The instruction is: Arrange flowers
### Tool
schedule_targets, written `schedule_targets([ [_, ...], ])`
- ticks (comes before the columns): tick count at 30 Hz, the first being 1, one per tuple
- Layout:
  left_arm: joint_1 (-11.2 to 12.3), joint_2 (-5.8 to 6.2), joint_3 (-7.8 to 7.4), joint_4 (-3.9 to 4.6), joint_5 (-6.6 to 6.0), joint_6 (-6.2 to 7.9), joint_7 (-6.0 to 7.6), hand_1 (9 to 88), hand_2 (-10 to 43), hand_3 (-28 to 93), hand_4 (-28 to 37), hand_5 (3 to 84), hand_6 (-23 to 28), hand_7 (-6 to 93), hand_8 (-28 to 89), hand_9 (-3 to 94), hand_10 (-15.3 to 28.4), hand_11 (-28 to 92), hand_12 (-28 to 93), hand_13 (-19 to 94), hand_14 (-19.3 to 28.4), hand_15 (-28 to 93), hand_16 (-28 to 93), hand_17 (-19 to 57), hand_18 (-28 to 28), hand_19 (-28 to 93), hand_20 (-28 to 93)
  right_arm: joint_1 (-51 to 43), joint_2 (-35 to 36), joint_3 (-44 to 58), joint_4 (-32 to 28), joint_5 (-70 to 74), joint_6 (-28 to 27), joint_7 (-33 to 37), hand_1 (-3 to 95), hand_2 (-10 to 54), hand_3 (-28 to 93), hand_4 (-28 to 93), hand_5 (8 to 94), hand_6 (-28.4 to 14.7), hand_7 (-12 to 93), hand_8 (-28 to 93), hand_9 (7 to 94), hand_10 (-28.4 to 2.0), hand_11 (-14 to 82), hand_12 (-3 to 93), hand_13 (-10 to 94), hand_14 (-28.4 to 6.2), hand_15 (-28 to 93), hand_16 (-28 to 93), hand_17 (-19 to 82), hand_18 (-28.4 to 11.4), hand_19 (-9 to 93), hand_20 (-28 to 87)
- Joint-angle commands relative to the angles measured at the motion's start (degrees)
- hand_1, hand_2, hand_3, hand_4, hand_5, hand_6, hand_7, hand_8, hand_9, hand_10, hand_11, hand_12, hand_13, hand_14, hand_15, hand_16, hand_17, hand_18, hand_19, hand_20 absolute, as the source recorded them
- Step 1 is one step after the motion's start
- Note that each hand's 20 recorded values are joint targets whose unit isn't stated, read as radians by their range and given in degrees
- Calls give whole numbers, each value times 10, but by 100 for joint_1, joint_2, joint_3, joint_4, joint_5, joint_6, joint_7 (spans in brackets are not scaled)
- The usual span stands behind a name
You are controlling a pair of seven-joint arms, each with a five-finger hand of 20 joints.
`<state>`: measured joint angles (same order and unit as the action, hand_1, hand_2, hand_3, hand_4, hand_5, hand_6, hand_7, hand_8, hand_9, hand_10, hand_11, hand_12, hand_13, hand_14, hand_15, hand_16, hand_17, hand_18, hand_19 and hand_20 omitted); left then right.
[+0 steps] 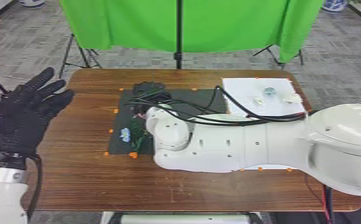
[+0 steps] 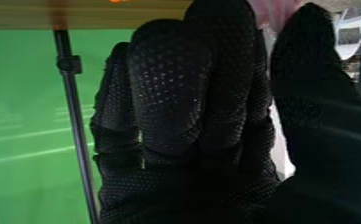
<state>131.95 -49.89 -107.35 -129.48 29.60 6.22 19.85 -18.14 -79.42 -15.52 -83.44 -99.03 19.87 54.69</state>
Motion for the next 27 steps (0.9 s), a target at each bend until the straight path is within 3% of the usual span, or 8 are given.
schedule_targets([
  [1, 196, 67, 50, -31, -1, 39, 128, 224, 66, 783, -267, 362, 112, 52, -56, 303, 207, 109, 164, 239, 236, 380, -14, -88, 214, 512, 278, 78, 12, 48, -9, -90, -12, 77, 488, -93, 525, -283, 749, 53, 222, -39, 937, -43, 303, 171, 858, -29, 573, 204, 309, -157, 828, 172],
  [6, 251, 120, 87, -52, -25, 90, 227, 226, 70, 778, -259, 363, 116, 44, -50, 301, 208, 85, 178, 241, 232, 333, 19, -88, 212, 498, 291, 85, 18, 46, -30, -45, -38, 42, 480, -93, 528, -283, 739, 51, 230, -43, 937, -45, 299, 173, 854, -29, 575, 204, 308, -158, 828, 172],
  [11, 257, 142, 93, -50, -23, 67, 239, 228, 70, 778, -258, 364, 118, 41, -50, 295, 209, 66, 180, 240, 225, 301, 29, -88, 211, 490, 296, 64, 39, 84, -54, -71, -80, 49, 470, -94, 535, -283, 728, 49, 230, -50, 934, -46, 299, 175, 854, -29, 574, 203, 307, -160, 829, 172],
  [14, 327, 200, 130, -78, -42, 122, 365, 229, 70, 779, -257, 364, 120, 36, -48, 290, 206, 51, 187, 239, 215, 265, 46, -88, 210, 484, 300, 92, 36, 45, -53, -28, -30, 51, 460, -95, 537, -283, 720, 48, 228, -57, 929, -48, 300, 176, 852, -29, 574, 202, 304, -161, 827, 172],
  [18, 385, 233, 146, -83, -54, 137, 424, 230, 71, 778, -257, 363, 120, 33, -46, 290, 206, 44, 194, 242, 218, 257, 61, -89, 209, 478, 302, 59, 61, 98, -87, -30, -31, 18, 450, -95, 543, -283, 703, 46, 232, -76, 921, -51, 302, 175, 847, -31, 575, 200, 299, -166, 823, 172],
  [23, 383, 258, 183, -81, -43, 126, 448, 231, 71, 778, -256, 363, 121, 32, -45, 288, 208, 37, 198, 239, 217, 243, 65, -89, 209, 476, 306, 66, 48, 108, -104, -30, 17, -3, 442, -95, 550, -281, 680, 37, 230, -151, 895, -58, 304, 169, 834, -35, 561, 193, 290, -177, 802, 175],
  [27, 280, 179, 160, -50, -37, 85, 310, 232, 72, 776, -253, 363, 125, 23, -41, 277, 207, 10, 210, 236, 207, 190, 91, -90, 209, 470, 309, 47, 54, 131, -125, -78, 69, -48, 477, -95, 509, -282, 682, 34, 264, -93, 888, -55, 307, 166, 831, -32, 552, 189, 289, -181, 779, 175],
])
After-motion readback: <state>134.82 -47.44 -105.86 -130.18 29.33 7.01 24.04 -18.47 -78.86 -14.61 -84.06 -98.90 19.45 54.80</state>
